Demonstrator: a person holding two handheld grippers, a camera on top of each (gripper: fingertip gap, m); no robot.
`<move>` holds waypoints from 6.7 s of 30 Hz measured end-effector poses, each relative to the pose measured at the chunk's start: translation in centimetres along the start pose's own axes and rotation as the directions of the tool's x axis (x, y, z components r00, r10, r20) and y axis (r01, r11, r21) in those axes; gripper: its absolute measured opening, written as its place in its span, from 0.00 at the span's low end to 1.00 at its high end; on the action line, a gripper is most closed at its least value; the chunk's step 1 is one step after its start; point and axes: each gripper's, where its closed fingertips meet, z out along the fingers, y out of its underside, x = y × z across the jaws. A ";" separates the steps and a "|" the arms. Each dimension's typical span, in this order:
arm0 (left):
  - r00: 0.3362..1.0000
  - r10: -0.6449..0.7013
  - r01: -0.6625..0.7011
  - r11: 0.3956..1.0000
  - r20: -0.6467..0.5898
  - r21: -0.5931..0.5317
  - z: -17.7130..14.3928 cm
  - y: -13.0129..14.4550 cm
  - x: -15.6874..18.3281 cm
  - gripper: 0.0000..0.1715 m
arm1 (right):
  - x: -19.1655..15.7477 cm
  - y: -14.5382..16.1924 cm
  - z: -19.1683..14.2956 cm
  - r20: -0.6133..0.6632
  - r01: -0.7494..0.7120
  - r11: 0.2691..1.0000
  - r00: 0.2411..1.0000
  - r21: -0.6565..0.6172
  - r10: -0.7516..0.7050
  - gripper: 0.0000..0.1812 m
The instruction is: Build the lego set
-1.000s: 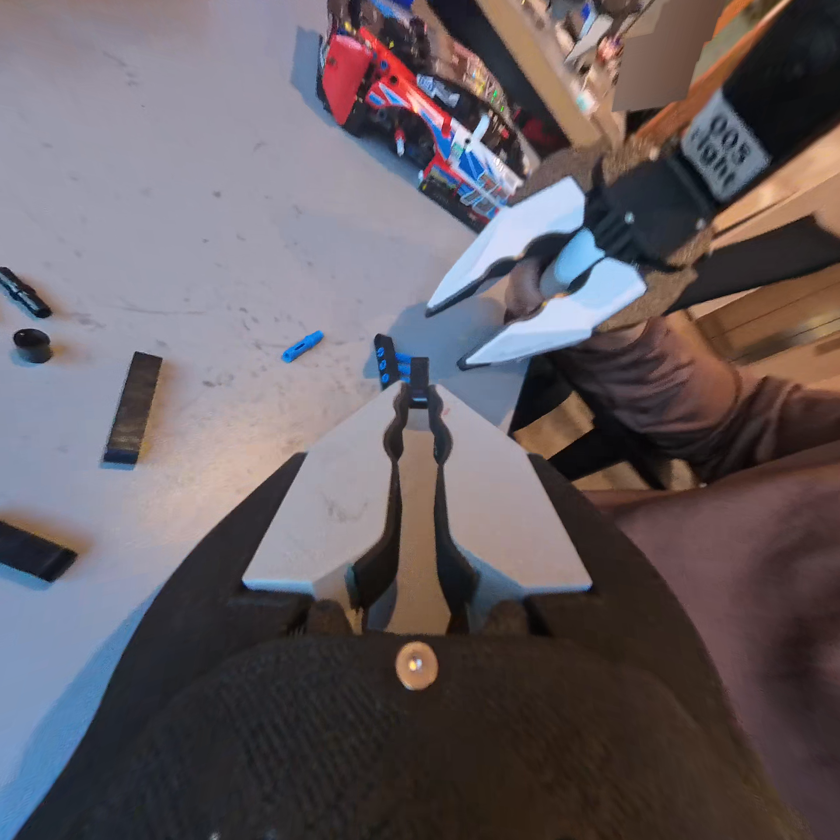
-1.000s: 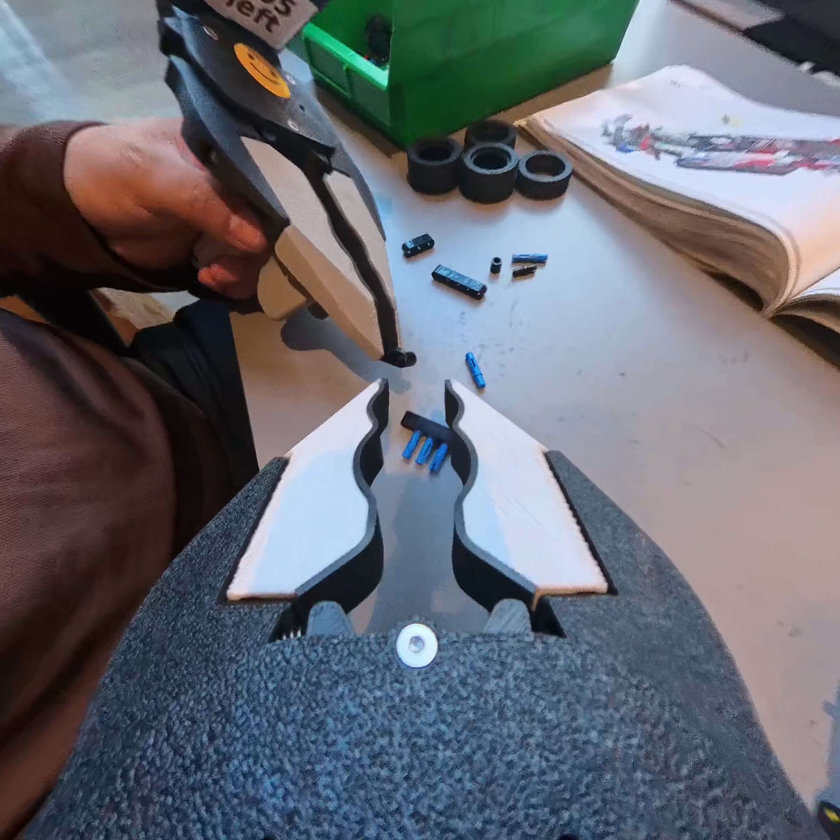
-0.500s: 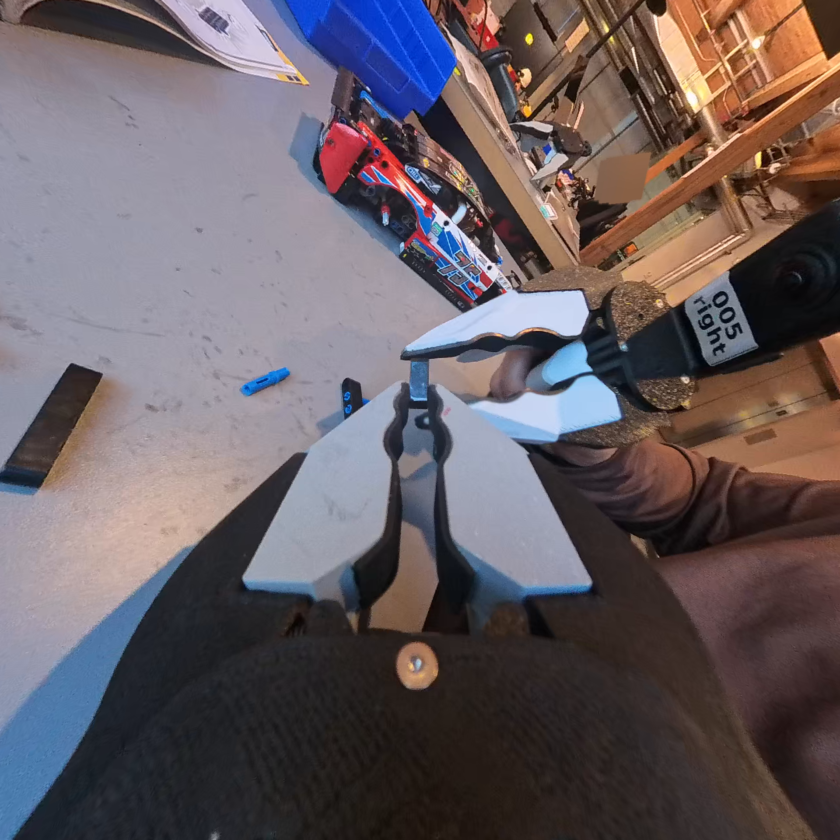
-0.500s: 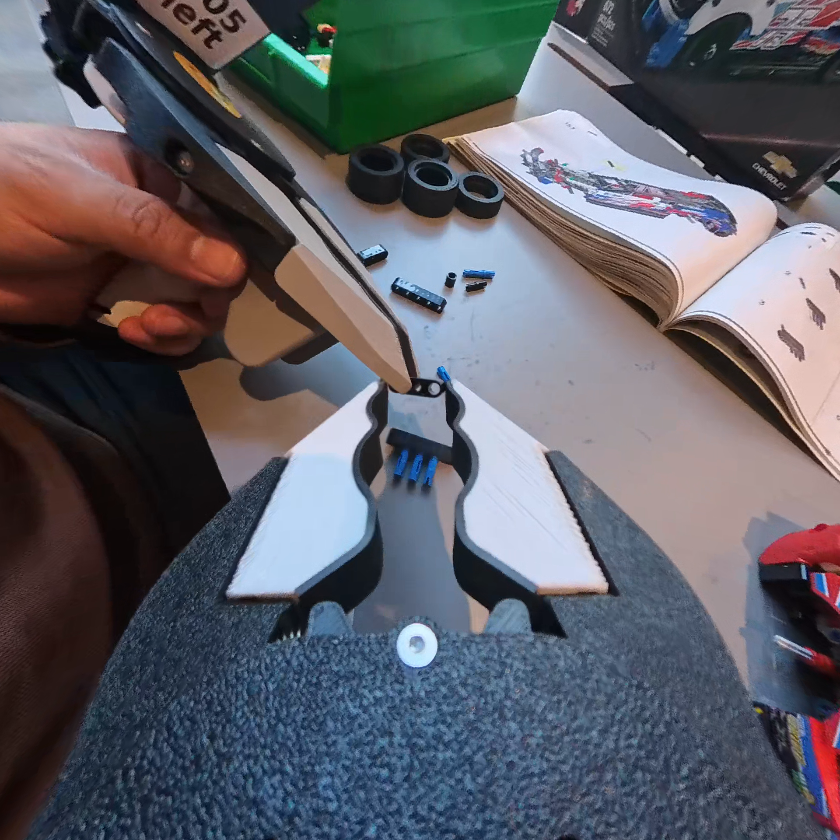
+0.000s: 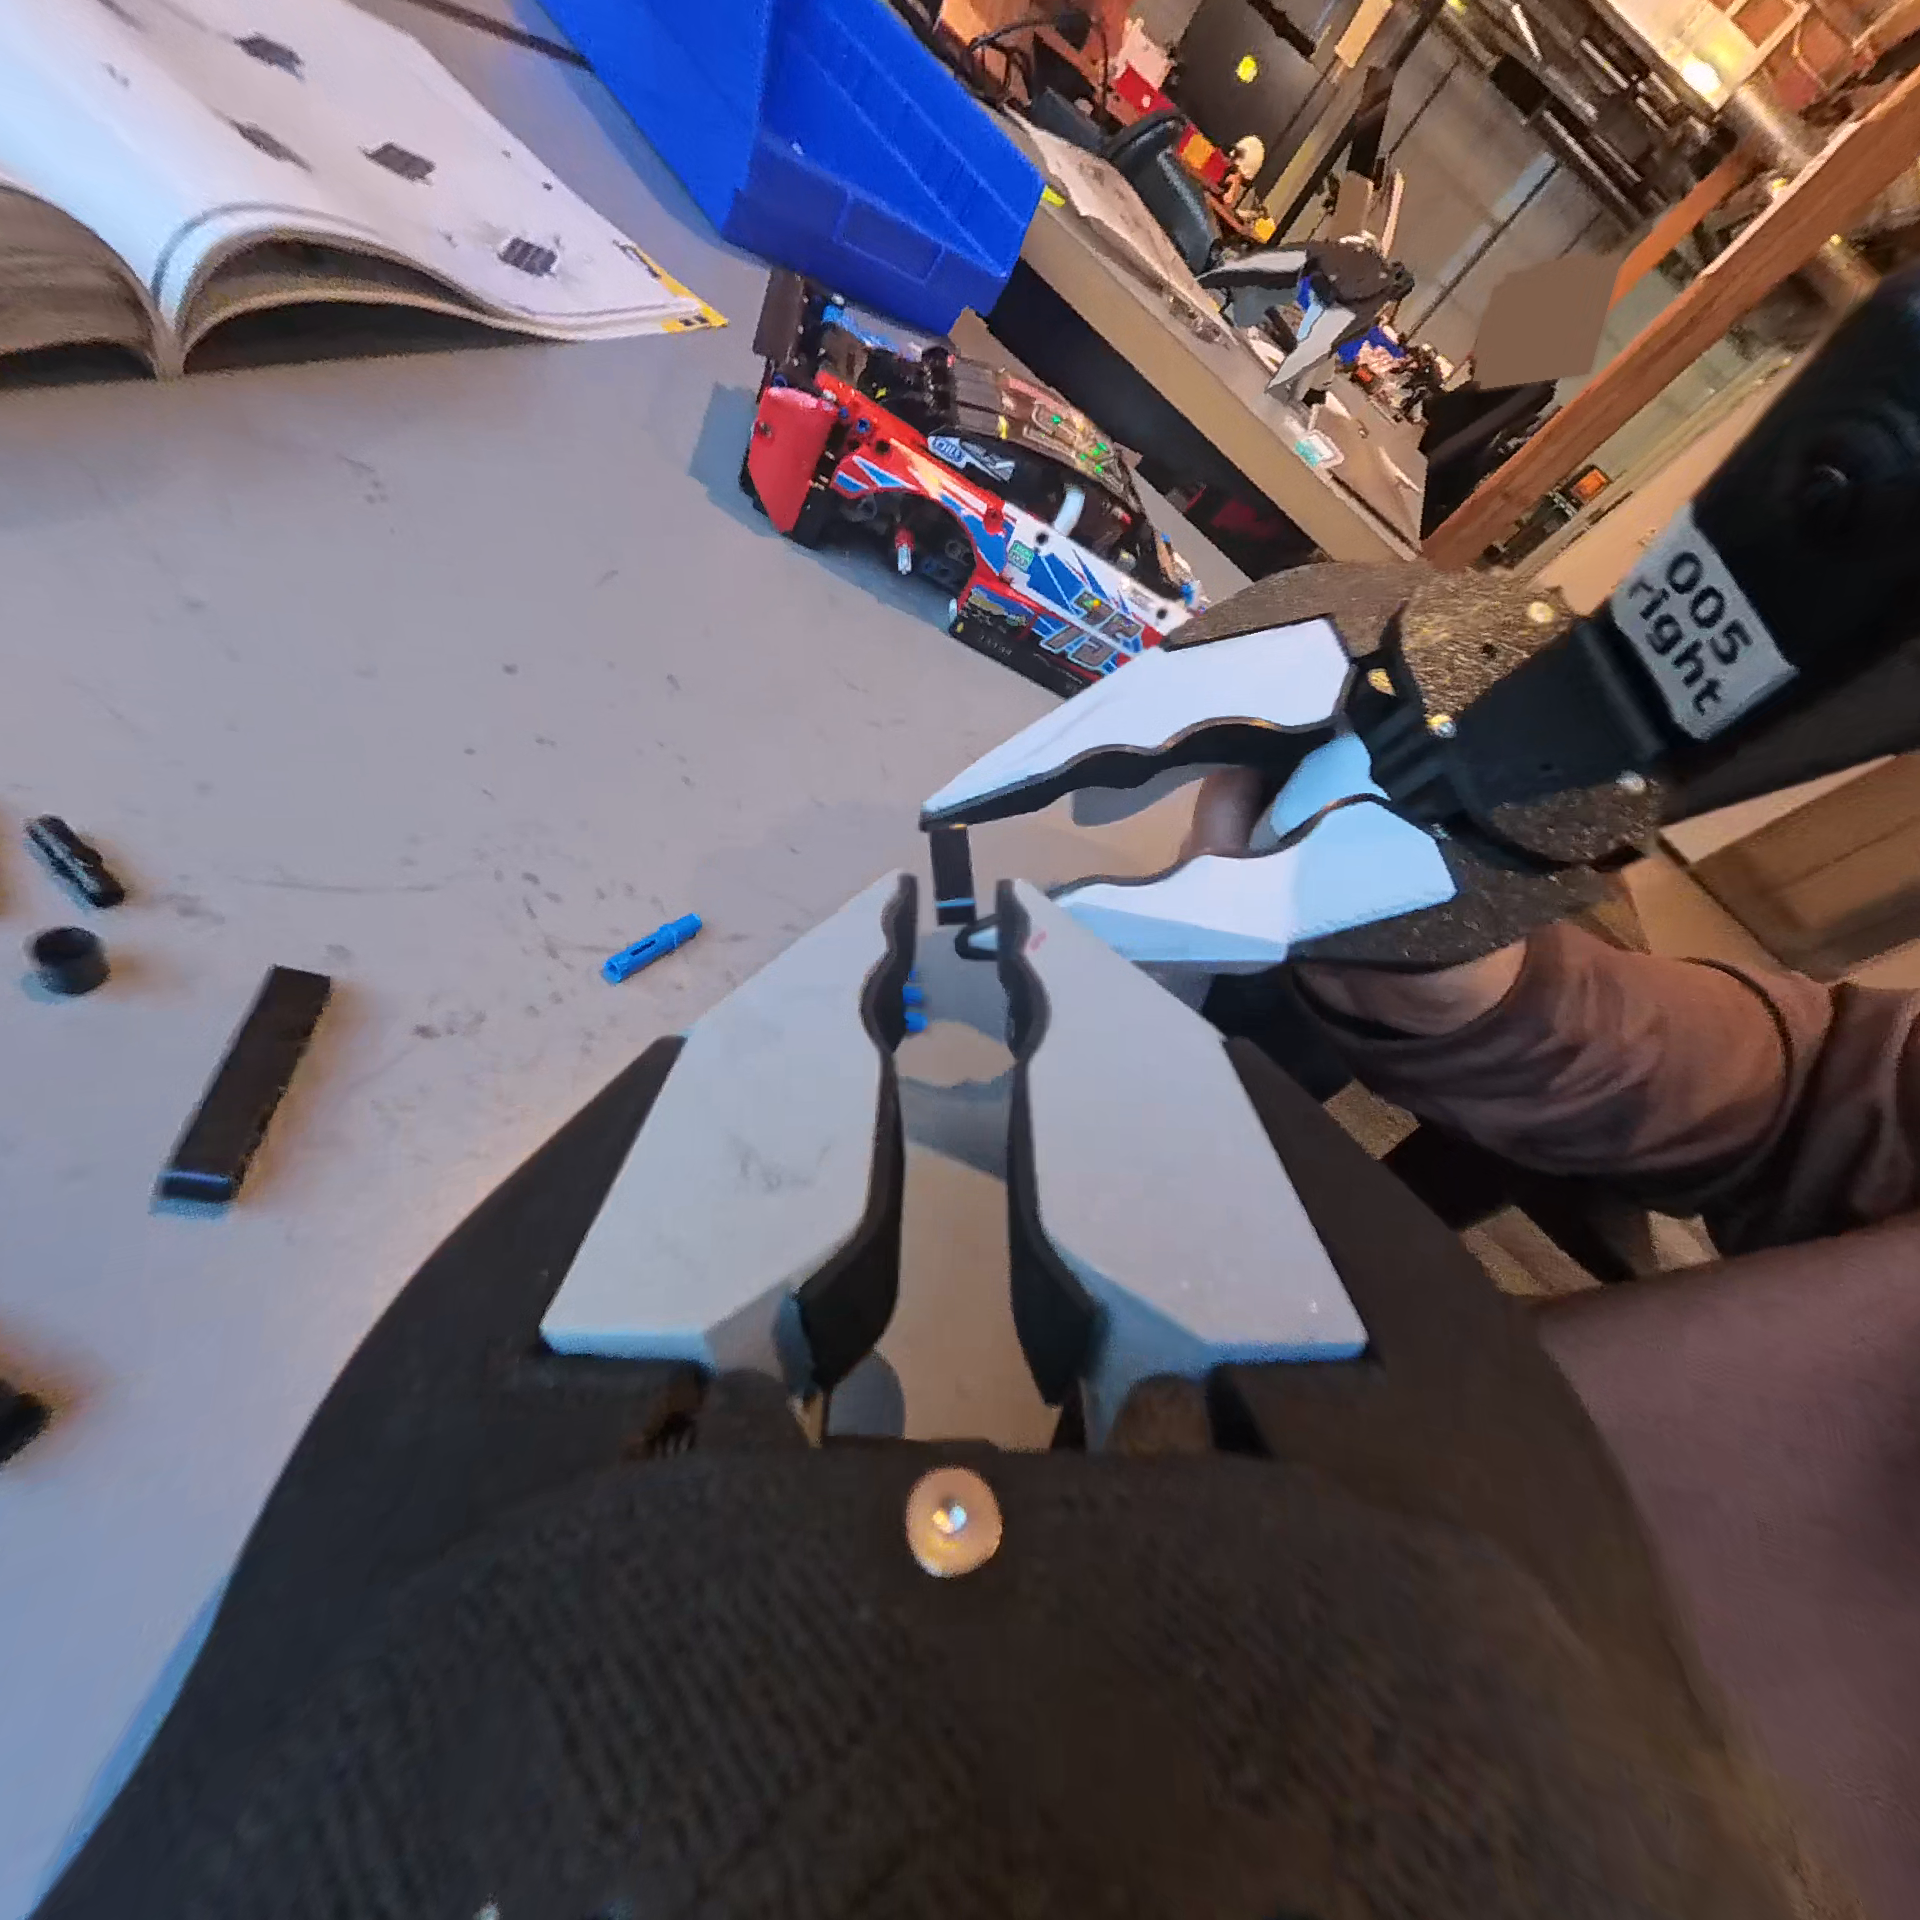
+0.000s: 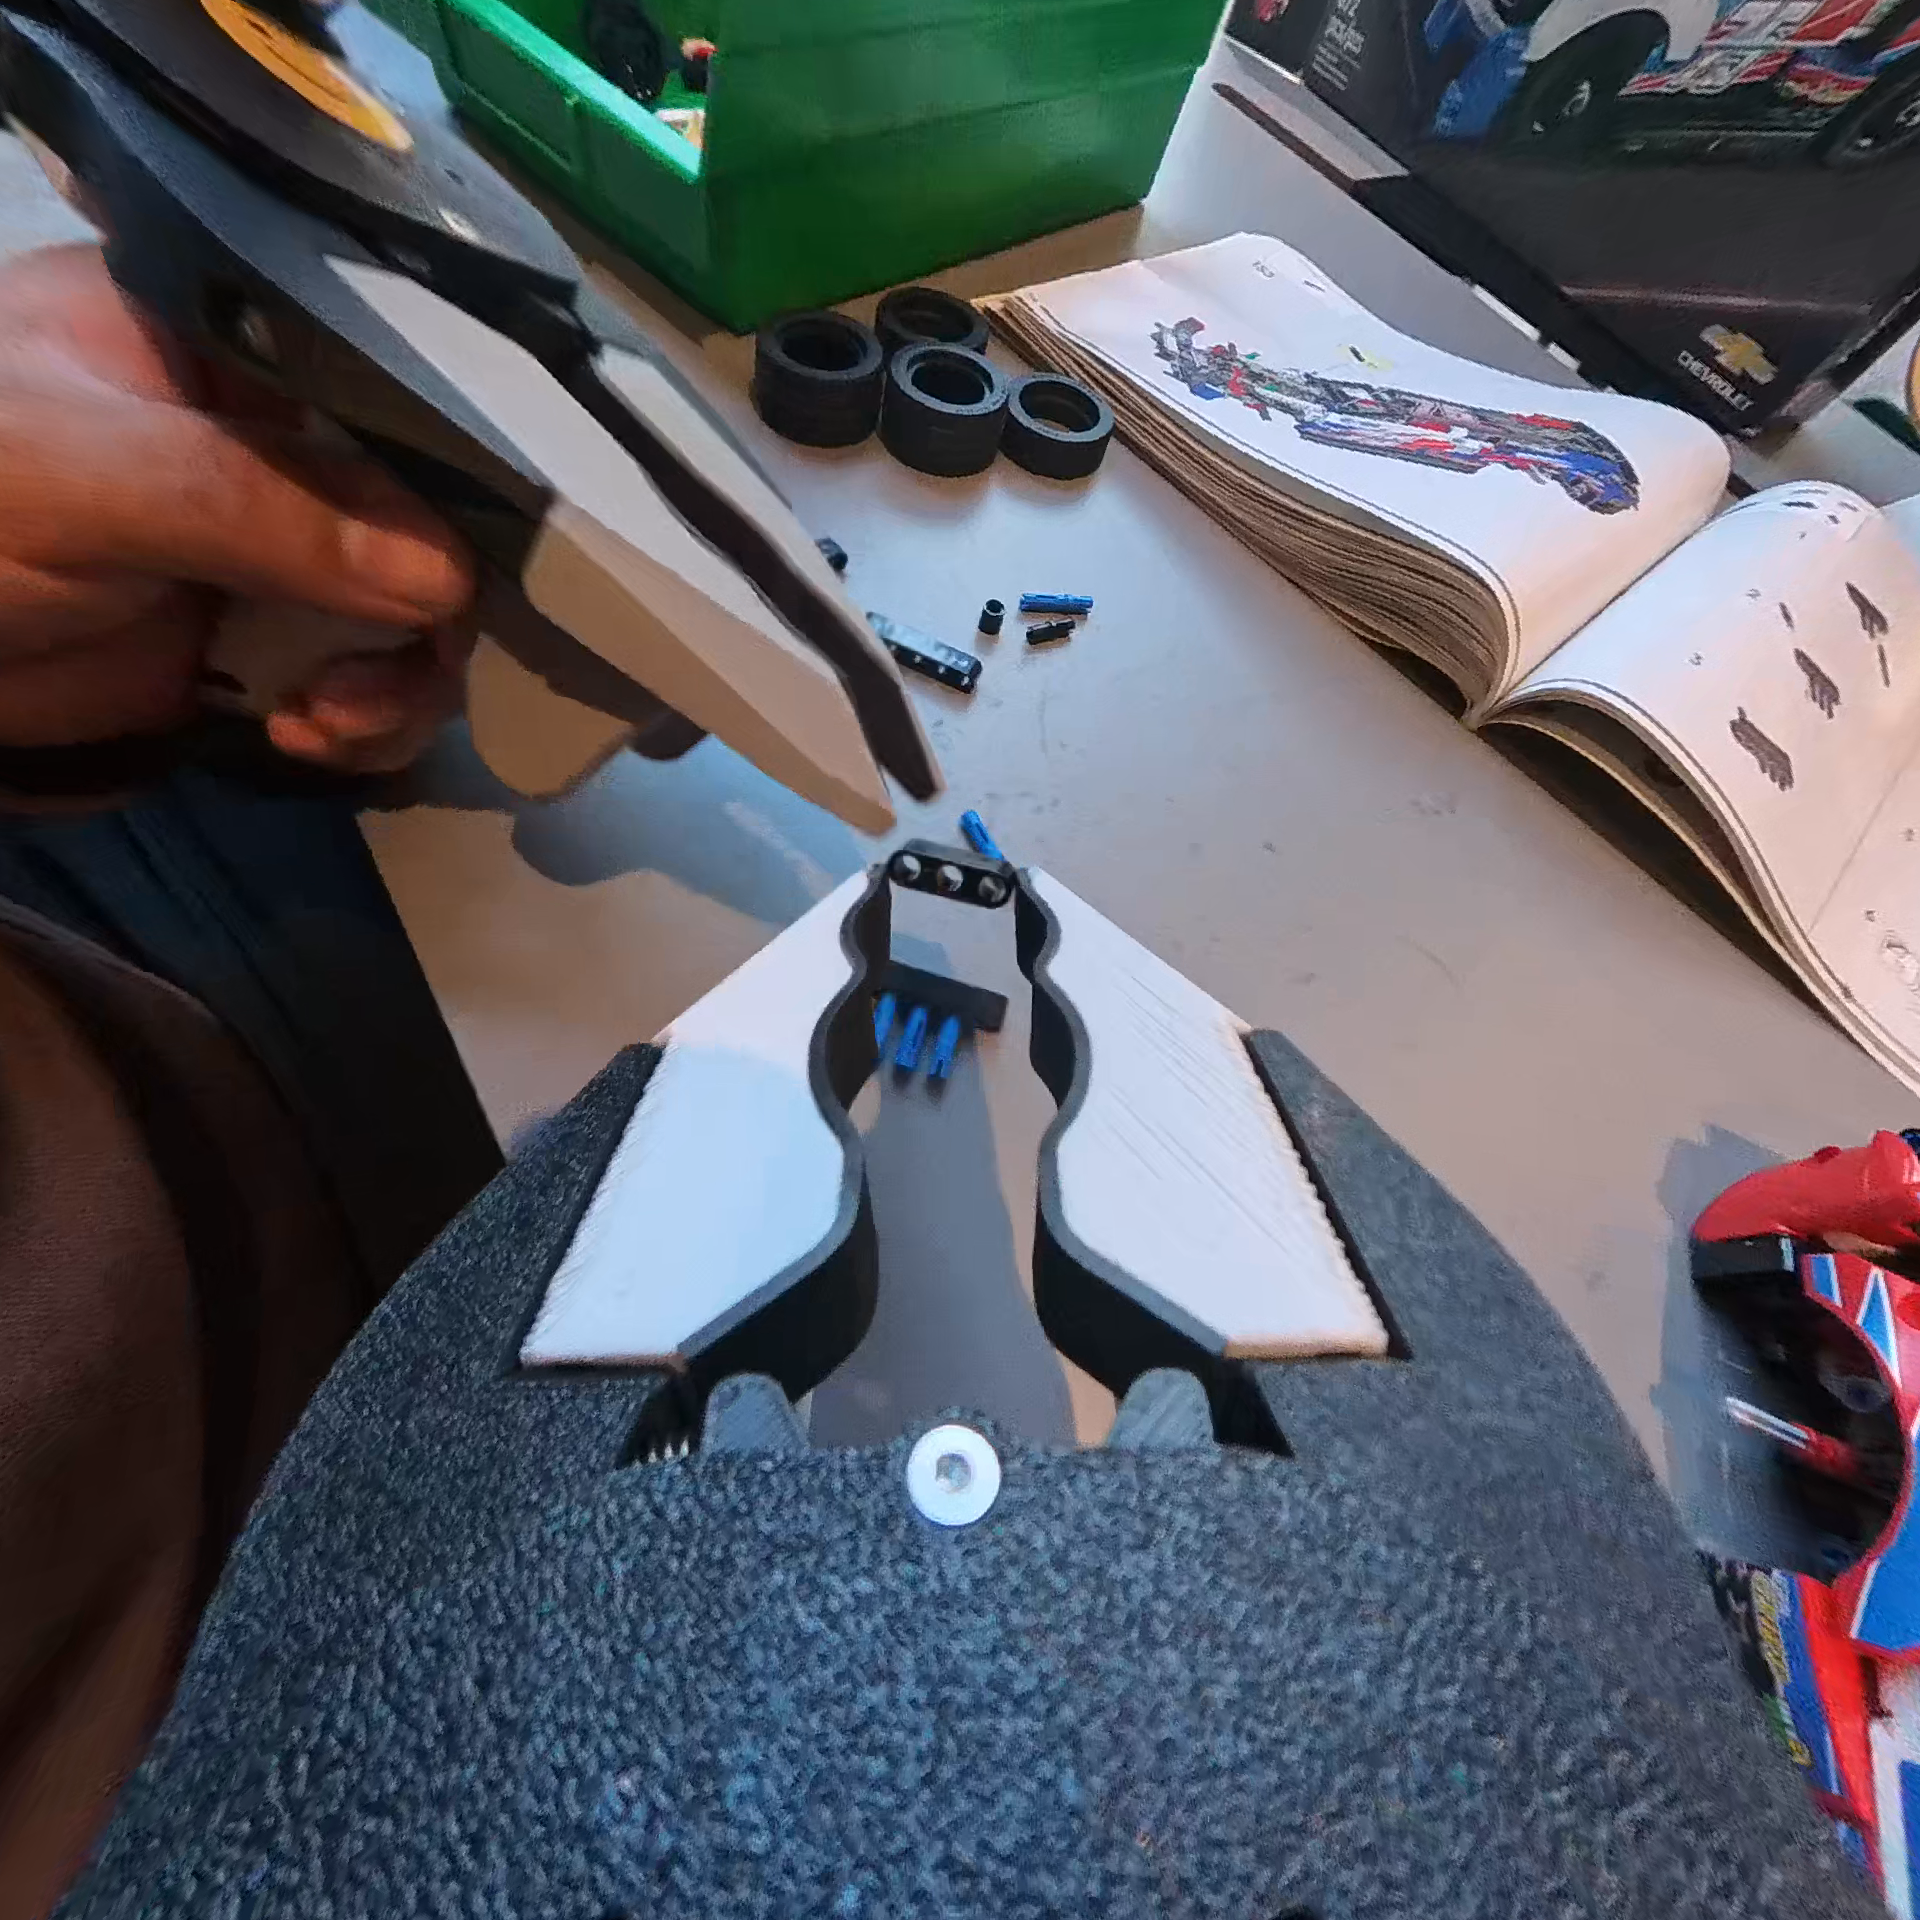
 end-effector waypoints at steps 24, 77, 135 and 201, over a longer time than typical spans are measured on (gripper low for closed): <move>0.922 0.380 -0.370 0.802 -0.076 -0.469 1.2 5.6 -1.9 0.06 | 0.3 7.4 -2.5 0.176 -0.047 0.967 0.980 -0.250 0.093 0.13; 0.950 0.261 -0.312 0.845 -0.174 -0.435 0.8 5.7 -0.5 0.04 | 0.2 7.6 -3.0 0.255 0.031 0.972 0.966 -0.232 0.030 0.10; 0.826 0.504 -0.561 0.688 -0.253 -0.460 2.4 5.9 -1.0 0.30 | 2.7 7.2 -2.4 0.020 0.261 0.932 0.964 -0.251 -0.264 0.05; 0.900 0.336 -0.433 0.770 -0.280 -0.468 1.9 5.6 -0.9 0.17 | 2.6 6.0 -3.0 0.146 0.046 0.993 0.989 -0.113 -0.029 0.13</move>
